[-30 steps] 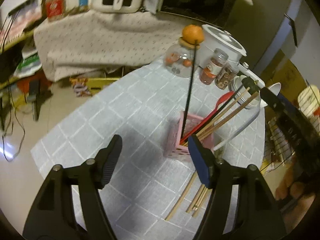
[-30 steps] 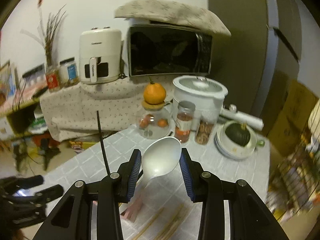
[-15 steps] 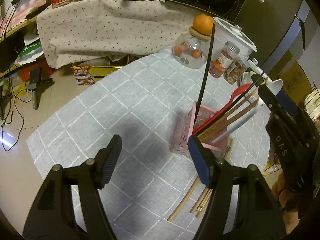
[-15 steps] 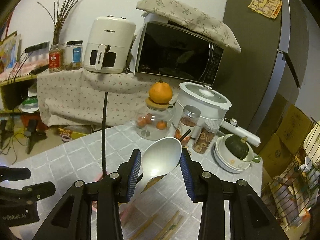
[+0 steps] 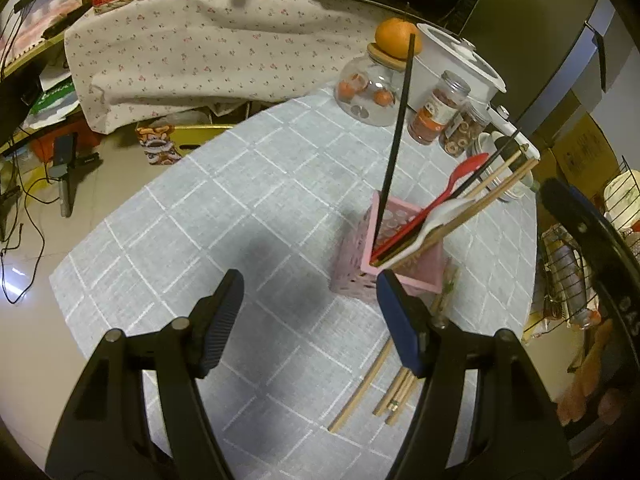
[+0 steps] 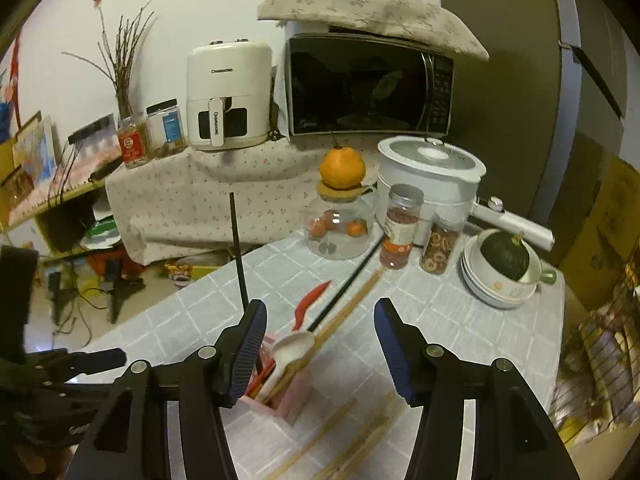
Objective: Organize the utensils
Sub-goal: 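Lower the white spoon into the pink basket and open the right tool, then lower the right tool and grasp a loose wooden stick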
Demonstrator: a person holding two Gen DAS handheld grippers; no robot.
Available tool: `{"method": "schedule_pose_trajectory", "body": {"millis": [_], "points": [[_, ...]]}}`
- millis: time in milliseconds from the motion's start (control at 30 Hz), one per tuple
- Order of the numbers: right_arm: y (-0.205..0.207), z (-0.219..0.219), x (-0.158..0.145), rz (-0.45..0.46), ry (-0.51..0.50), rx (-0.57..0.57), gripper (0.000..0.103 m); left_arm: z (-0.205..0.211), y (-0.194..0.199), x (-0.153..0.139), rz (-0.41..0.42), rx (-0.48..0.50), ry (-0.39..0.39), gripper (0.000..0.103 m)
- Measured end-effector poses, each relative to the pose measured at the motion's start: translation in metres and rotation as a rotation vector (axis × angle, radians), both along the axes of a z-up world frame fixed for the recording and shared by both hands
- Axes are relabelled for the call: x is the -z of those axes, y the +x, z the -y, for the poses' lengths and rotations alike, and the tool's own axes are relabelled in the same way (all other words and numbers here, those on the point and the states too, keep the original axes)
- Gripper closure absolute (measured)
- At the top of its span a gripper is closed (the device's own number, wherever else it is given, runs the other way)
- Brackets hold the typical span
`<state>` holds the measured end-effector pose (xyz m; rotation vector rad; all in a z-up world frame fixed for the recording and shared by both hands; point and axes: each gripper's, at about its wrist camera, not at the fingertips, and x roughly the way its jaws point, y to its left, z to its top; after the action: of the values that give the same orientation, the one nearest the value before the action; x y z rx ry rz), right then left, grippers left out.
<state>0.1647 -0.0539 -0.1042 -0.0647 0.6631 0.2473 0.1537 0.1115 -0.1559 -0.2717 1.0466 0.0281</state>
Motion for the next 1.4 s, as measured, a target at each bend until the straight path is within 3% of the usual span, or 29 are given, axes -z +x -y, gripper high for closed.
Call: {"method": "schedule_pose_trajectory", "body": {"millis": [100,200,333,600,833,1100,1400], "points": [[-0.008,0.013,-0.001,-0.032,-0.018,0.000,0.042,0.007,-0.002,-0.002,-0.023,0.038,-0.021,0.033],[-0.014,0.025,0.003,-0.075,-0.029,-0.003,0.040,0.015,-0.006,-0.008,-0.009,0.063,0.026,0.022],[-0.014,0.042,0.017,-0.160,-0.045,0.008,0.039,0.022,-0.010,-0.007,-0.018,0.066,0.038,0.020],[0.003,0.076,0.067,-0.382,-0.038,0.075,0.039,0.035,-0.006,0.018,-0.105,0.112,0.035,0.020],[0.023,0.085,0.117,-0.558,-0.034,0.111,0.039,0.045,-0.002,0.043,-0.174,0.171,0.077,0.020],[0.039,0.087,0.155,-0.702,0.015,0.138,0.065,0.048,0.001,0.052,-0.200,0.199,0.082,0.020],[0.047,0.081,0.174,-0.773,0.060,0.152,0.072,0.054,-0.001,0.055,-0.212,0.235,0.074,0.020]]}}
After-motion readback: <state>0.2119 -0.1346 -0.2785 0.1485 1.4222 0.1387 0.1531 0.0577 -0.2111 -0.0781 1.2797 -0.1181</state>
